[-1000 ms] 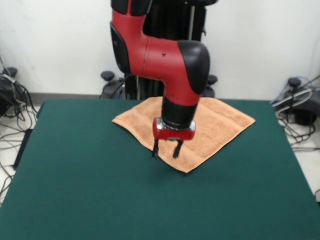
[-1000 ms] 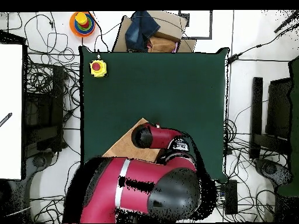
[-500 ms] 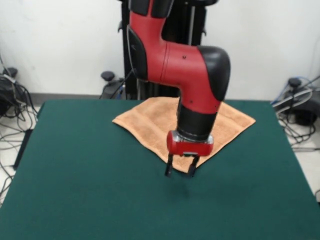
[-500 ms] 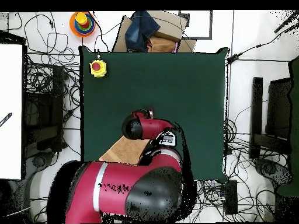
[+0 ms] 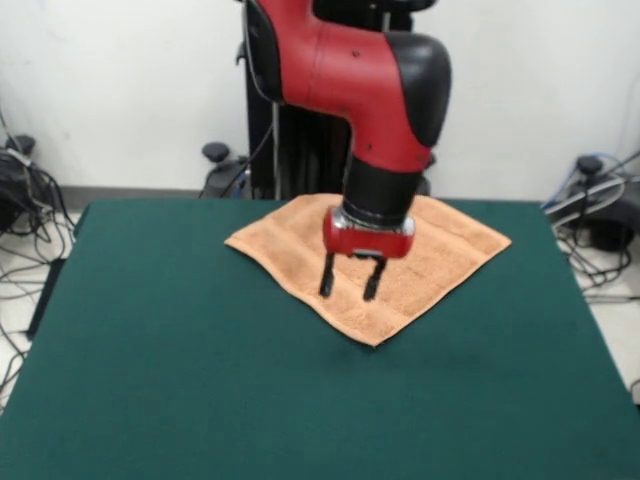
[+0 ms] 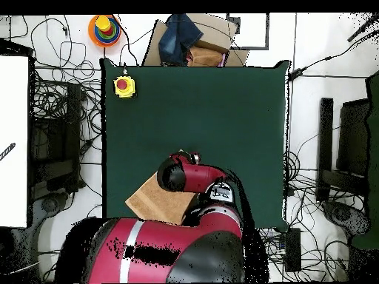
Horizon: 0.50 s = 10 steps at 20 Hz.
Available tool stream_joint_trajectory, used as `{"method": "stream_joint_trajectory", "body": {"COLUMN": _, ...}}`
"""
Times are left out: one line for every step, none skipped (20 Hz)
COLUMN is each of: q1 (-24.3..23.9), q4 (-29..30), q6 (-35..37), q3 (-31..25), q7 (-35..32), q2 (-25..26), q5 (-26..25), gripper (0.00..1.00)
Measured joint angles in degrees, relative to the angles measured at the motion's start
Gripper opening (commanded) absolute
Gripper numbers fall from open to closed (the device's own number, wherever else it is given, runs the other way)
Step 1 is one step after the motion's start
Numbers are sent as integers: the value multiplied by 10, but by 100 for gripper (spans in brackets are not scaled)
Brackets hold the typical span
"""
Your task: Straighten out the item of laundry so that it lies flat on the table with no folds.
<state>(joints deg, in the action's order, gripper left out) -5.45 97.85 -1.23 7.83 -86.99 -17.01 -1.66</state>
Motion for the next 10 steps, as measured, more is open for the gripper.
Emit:
{"method": "stream_joint_trajectory", "body": {"q1": -4, "q4": 7, "q6": 0, "q3": 0, "q7": 0, "q2": -2, "q5": -3, "gripper": 100}}
{"method": "stream_joint_trajectory", "body": {"q1": -10, "q4": 13, "q6": -1, "q3": 0, "q7": 0, "q2": -3, "q5": -7, "gripper": 100}}
{"method": "stream_joint_trajectory", "body": {"q1": -17, "q4": 18, "q6": -4, "q3": 0, "q7": 0, "q2": -1, "q5": -11, "gripper": 100}}
{"method": "stream_joint_trajectory", "body": {"q1": -23, "q4": 23, "q6": -7, "q3": 0, "q7": 0, "q2": 2, "q5": -15, "gripper": 100}}
{"method": "stream_joint_trajectory", "body": {"q1": -25, "q4": 23, "q6": -10, "q3": 1, "q7": 0, "q2": 4, "q5": -16, "gripper": 100}}
{"method": "stream_joint_trajectory", "body": {"q1": -27, "q4": 23, "q6": -19, "q3": 2, "q7": 0, "q2": 13, "q5": -15, "gripper": 100}}
{"method": "stream_joint_trajectory", "body": {"q1": -26, "q4": 23, "q6": -23, "q3": 2, "q7": 0, "q2": 17, "q5": -15, "gripper": 100}}
{"method": "stream_joint_trajectory", "body": {"q1": -25, "q4": 23, "q6": -28, "q3": 3, "q7": 0, "q2": 21, "q5": -15, "gripper": 100}}
{"method": "stream_joint_trajectory", "body": {"q1": -17, "q4": 23, "q6": -51, "q3": 6, "q7": 0, "q2": 40, "q5": -14, "gripper": 100}}
{"method": "stream_joint_trajectory", "body": {"q1": -13, "q4": 23, "q6": -58, "q3": 7, "q7": 0, "q2": 46, "q5": -13, "gripper": 100}}
